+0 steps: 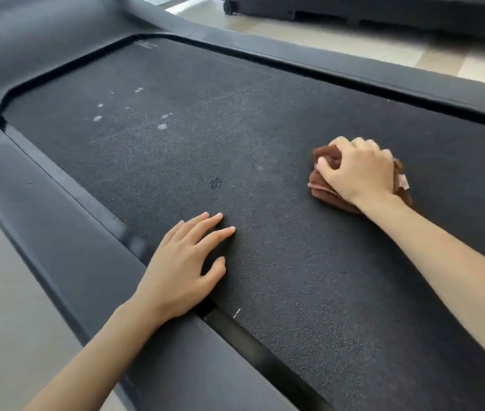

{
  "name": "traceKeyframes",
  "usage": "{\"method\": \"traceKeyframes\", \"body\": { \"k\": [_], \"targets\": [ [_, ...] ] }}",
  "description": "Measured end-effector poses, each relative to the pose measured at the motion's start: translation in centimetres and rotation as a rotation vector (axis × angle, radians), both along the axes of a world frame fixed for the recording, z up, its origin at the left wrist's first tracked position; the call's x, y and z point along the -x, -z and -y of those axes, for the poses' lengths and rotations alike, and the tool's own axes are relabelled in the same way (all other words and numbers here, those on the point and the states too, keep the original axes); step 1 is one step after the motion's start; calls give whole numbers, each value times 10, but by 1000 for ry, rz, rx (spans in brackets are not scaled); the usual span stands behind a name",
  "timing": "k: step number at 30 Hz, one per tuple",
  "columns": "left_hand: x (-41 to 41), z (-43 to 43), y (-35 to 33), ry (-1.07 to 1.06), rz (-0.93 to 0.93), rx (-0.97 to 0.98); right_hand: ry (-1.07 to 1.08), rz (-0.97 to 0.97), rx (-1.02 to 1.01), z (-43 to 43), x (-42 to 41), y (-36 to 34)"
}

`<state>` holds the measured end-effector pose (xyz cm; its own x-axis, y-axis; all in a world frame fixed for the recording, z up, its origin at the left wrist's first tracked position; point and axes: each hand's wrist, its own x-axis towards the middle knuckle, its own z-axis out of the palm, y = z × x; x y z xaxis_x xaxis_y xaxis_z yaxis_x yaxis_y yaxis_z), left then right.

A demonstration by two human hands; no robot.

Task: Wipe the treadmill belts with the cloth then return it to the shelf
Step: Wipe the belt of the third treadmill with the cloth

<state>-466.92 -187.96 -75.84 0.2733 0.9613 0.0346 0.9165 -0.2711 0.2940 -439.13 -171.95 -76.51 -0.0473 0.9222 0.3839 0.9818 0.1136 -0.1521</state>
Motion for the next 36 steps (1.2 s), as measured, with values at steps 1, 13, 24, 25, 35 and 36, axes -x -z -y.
{"method": "traceKeyframes", "body": {
  "k": [1, 13, 24, 25, 35, 36],
  "targets": [
    [0, 0, 1, 4, -5, 0, 19, 0, 13, -12, 21, 1],
    [148, -46, -9, 117, -37, -21, -664, 49, 42, 69, 135, -3],
    [179, -64, -4, 70, -51, -8, 184, 14, 71, -13, 171, -3],
    [180, -64, -4, 75, -71, 7, 173, 26, 57, -6, 188, -1],
    [186, -62, 2, 124, -111, -2, -160, 10, 200, 174, 152, -17],
    [185, -62, 2, 124, -111, -4, -97, -2, 211, 189, 135, -19]
  ]
}}
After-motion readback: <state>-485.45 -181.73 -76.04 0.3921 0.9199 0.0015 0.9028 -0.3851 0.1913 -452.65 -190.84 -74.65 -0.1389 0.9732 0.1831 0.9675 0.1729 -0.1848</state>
